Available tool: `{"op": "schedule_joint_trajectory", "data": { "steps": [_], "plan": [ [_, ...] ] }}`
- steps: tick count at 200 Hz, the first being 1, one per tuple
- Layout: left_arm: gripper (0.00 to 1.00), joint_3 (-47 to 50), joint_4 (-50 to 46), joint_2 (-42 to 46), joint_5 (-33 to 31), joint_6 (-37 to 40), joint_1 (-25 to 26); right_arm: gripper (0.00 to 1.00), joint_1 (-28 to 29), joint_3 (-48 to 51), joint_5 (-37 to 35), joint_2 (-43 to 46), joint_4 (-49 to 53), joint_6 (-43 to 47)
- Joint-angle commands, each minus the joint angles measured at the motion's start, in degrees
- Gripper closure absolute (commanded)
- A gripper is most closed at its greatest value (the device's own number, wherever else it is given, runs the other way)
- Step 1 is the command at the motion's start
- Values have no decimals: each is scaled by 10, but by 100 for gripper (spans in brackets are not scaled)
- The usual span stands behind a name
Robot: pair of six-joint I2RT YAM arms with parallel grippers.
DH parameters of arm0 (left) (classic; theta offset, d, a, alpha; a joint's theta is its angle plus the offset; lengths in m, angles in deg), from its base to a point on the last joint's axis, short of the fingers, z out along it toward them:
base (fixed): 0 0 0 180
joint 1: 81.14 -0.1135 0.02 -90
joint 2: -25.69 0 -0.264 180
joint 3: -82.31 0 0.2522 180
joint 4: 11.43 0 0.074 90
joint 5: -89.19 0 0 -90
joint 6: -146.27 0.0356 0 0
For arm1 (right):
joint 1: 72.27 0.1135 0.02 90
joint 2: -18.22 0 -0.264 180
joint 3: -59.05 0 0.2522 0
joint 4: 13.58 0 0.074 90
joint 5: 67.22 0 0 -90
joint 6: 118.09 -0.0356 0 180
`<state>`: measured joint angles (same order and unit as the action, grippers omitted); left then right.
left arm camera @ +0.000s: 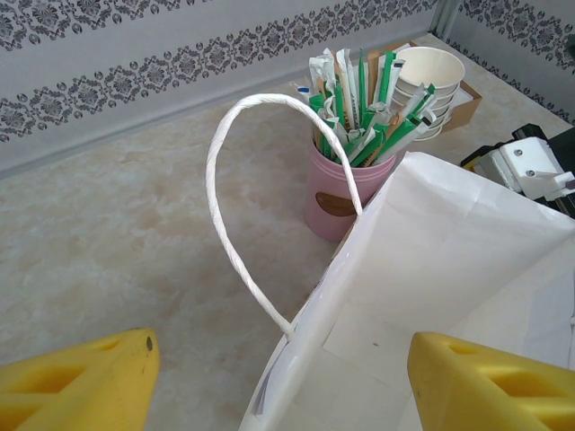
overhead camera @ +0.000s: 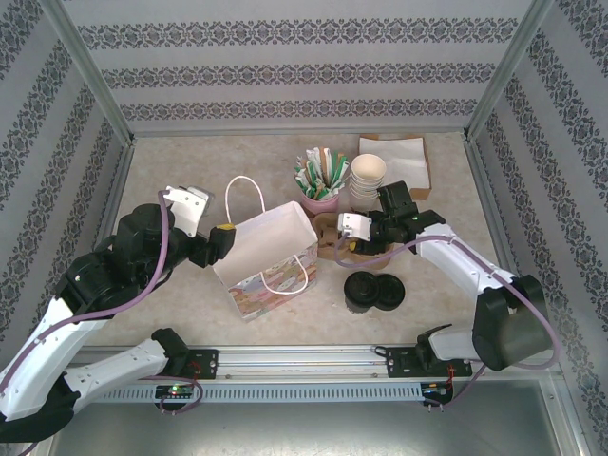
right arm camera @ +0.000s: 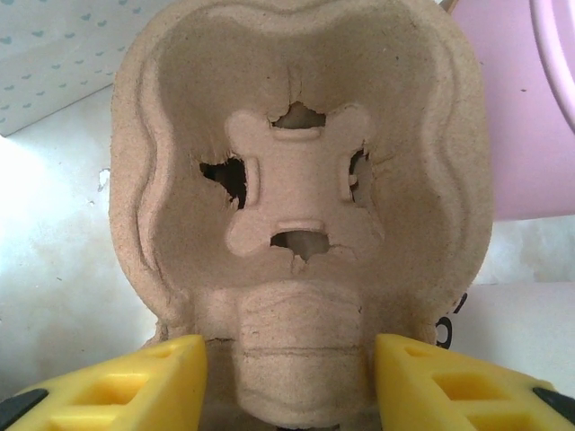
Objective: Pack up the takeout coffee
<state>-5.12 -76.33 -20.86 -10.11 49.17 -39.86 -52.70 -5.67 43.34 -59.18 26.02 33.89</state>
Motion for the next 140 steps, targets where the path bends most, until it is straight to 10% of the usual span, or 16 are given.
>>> {"op": "schedule_joint_trajectory", "data": {
  "steps": [1, 140],
  "plan": [
    [26, -2, -17, 6, -7, -7, 8, 47, 8, -15, -8, -12, 9, 10],
    [27, -52, -114, 7, -28, -70, 6, 56, 16, -20, -10, 24, 50, 8]
  ]
}}
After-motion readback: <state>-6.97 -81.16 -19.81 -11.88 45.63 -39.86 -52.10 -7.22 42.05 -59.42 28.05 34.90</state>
